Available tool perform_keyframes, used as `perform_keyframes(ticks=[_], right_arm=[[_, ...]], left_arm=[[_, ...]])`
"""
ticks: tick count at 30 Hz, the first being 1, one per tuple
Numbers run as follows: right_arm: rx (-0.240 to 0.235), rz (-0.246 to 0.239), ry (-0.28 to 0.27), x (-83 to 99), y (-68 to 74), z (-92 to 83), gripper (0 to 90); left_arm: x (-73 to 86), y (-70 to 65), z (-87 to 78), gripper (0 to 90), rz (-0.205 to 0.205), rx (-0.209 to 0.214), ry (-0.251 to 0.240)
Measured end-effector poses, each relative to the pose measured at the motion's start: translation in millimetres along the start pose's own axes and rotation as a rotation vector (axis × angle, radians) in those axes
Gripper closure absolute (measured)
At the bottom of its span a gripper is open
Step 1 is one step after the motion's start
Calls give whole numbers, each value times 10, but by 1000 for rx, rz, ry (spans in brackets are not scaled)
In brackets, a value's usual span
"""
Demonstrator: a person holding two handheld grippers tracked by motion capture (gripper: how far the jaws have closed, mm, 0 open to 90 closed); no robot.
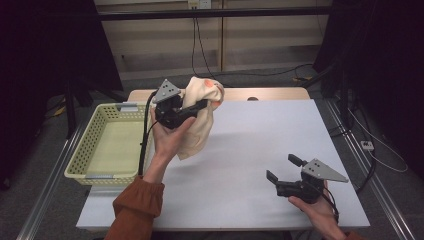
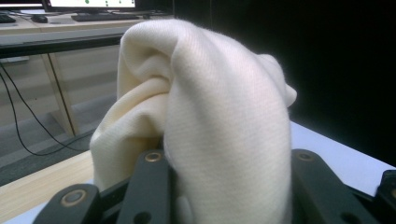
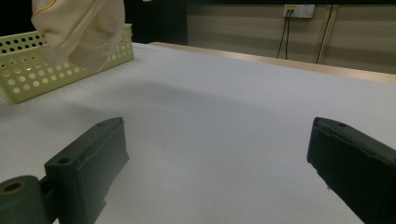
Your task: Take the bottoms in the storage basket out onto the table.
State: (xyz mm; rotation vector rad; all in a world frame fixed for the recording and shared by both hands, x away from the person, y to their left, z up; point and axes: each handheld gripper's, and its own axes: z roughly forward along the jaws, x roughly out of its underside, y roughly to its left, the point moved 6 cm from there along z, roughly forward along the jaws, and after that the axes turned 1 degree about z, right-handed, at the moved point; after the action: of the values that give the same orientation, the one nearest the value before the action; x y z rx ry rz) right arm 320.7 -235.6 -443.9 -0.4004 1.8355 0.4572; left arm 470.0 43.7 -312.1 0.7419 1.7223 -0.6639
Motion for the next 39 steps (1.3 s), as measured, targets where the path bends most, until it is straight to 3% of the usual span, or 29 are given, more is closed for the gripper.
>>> perform_keyframes(ticks=[14, 17, 27, 39], right_arm=[[3, 0, 2, 2, -4, 4, 48], [7, -2, 4, 4, -7, 2, 49], [5, -5, 6, 4, -8, 2, 49], [2, -3, 4, 3, -4, 3, 50]], left_arm=[[-25, -125, 235, 654, -4, 35, -2], [69, -117, 292, 652, -16, 49, 20], [320, 0, 496, 651, -17, 14, 94], [564, 108, 633, 650, -65, 18, 124]])
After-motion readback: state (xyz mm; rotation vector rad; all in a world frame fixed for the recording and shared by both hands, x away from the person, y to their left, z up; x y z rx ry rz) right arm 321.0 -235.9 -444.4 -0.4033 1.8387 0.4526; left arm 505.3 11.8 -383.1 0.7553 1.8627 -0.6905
